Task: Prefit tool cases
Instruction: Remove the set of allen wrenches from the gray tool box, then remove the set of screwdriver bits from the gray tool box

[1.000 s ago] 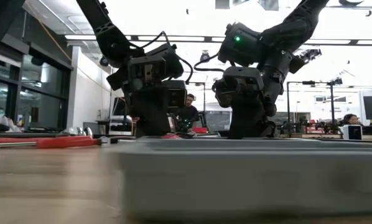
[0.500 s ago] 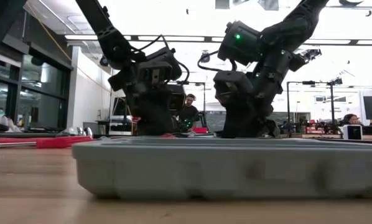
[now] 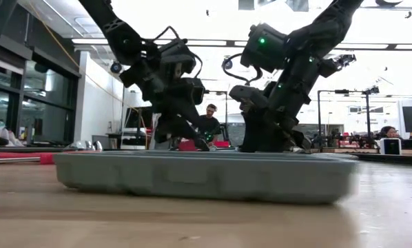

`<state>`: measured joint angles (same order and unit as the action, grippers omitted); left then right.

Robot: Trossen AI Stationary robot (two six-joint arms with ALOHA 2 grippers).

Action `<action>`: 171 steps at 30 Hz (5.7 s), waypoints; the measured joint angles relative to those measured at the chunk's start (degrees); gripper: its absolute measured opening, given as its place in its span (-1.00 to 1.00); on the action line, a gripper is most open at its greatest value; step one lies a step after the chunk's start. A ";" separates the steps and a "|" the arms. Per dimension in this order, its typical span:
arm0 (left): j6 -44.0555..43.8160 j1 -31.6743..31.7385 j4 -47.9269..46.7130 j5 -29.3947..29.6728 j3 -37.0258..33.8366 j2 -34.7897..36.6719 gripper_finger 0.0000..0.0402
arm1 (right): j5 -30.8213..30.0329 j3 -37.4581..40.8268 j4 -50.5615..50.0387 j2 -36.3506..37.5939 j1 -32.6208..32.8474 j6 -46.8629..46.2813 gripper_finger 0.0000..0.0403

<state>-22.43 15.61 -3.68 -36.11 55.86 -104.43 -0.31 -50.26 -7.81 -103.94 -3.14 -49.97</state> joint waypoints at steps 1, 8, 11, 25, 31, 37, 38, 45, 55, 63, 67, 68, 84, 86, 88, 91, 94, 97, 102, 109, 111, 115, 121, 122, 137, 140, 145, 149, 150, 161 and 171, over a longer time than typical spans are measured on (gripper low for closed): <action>0.13 0.05 -0.52 0.05 0.00 0.46 -0.24 | -0.36 0.00 -0.04 0.00 -0.03 -0.14 -0.34; 6.04 -1.21 -6.72 6.70 0.00 0.43 -0.24 | -1.19 0.01 0.03 0.00 -0.07 0.02 -0.34; 8.64 -1.57 -7.11 8.38 -0.02 0.40 -0.24 | -1.19 0.02 0.04 0.00 -0.07 0.32 -0.34; 9.26 -2.24 -5.08 7.10 0.02 -1.96 -0.24 | -0.52 0.11 1.08 0.00 -0.38 0.35 -0.34; 7.94 -1.30 -5.05 9.43 0.02 -1.98 -0.24 | -0.10 0.11 1.22 0.00 -0.68 0.45 -0.34; 8.21 -0.50 -4.88 10.31 0.02 -1.96 -0.24 | -0.34 0.11 1.36 0.00 -0.70 0.44 -0.34; 8.72 -0.50 -4.90 10.08 0.02 -1.96 -0.24 | -0.36 0.11 1.39 -0.03 -0.70 0.43 -0.34; 13.61 -1.18 -3.23 3.44 -0.13 -2.20 -0.25 | -0.46 0.12 2.29 -0.05 -0.74 0.52 -0.34; 13.67 -1.42 -1.12 2.31 -0.15 -2.18 -0.39 | -0.73 0.11 2.53 -0.05 -0.76 0.47 -0.34; 18.45 -4.20 -1.86 9.66 -0.07 -2.11 -0.41 | -0.75 0.11 2.59 -0.05 -0.79 0.49 -0.34; 24.43 -6.55 -1.76 12.28 0.00 -2.05 -0.41 | -0.71 0.11 2.61 -0.05 -0.79 0.71 -0.34; 25.67 -7.06 -1.76 13.22 0.00 -2.03 -0.41 | -0.69 0.11 2.61 -0.05 -0.79 0.71 -0.34; 24.17 -9.46 1.07 26.14 0.02 -1.96 -0.63 | -0.71 0.09 2.59 -0.05 -0.79 0.22 -0.34; 23.93 -9.47 1.87 28.46 0.06 -1.96 -0.74 | -0.73 0.09 2.63 -0.05 -0.79 0.05 -0.34; 22.85 -9.28 2.14 29.30 0.07 -1.96 -0.86 | -0.73 0.09 2.64 -0.05 -0.79 -0.20 -0.34; 20.74 -9.03 2.36 29.21 0.07 -2.00 -0.96 | -0.71 0.09 2.62 -0.05 -0.79 -0.22 -0.34; 18.51 -8.44 2.22 27.92 0.04 -1.97 -0.98 | -0.71 0.09 2.61 -0.05 -0.79 -0.61 -0.34; 16.69 -7.60 1.18 25.51 -0.02 -1.33 -0.98 | -0.70 0.07 2.59 -0.05 -0.76 -0.60 -0.34; 16.46 -5.49 -2.34 23.31 -0.22 2.22 -0.99 | -0.34 0.03 2.33 -0.05 -0.76 -0.60 -0.34; 16.49 1.63 -5.15 21.63 -0.17 8.22 -1.00 | -0.29 0.02 1.87 -0.05 -0.76 -0.02 -0.34; 16.47 4.87 -4.89 19.93 -0.08 9.02 -1.00 | -0.30 0.02 1.86 -0.05 -0.76 0.04 -0.34; 15.57 12.06 -4.61 15.64 -0.04 7.96 -1.00 | -0.31 0.02 1.92 -0.05 -0.76 0.04 -0.34; 11.54 21.88 -2.35 7.14 1.34 3.90 -1.00 | -0.32 0.09 2.67 -0.05 -0.76 -0.57 -0.34; 10.93 23.23 -2.41 6.07 2.17 3.01 -1.00 | -0.34 0.09 2.70 -0.05 -0.76 -0.57 -0.34; 2.86 34.33 -11.10 -2.12 12.79 -11.04 -1.00 | -0.25 0.09 2.94 -0.05 -0.76 -1.04 -0.34; 5.78 34.80 -14.80 0.05 12.81 -11.44 -1.00 | -0.23 0.09 2.96 -0.05 -0.76 -1.04 -0.34; 8.42 35.06 -16.74 1.29 12.85 -10.57 -0.85 | -0.18 0.09 3.01 -0.05 -0.76 -1.03 -0.34; 8.61 35.04 -16.84 4.58 12.81 -8.76 -0.68 | -0.16 0.09 3.01 -0.05 -0.76 -0.81 -0.34; 8.89 35.06 -16.91 5.71 12.81 -8.21 -0.64 | -0.14 0.09 2.99 -0.04 -0.76 -0.69 -0.34; 14.34 35.78 -22.60 13.32 12.83 -1.82 -0.33 | -0.12 0.09 2.99 -0.05 -0.74 -0.01 -0.34; 27.41 28.91 -40.29 4.69 12.65 5.70 -0.44 | 0.21 0.09 3.16 -0.03 -0.74 0.98 -0.34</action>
<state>4.99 44.52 -43.97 -31.42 68.51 -98.73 -0.10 -50.17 -4.65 -103.96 -3.88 -48.99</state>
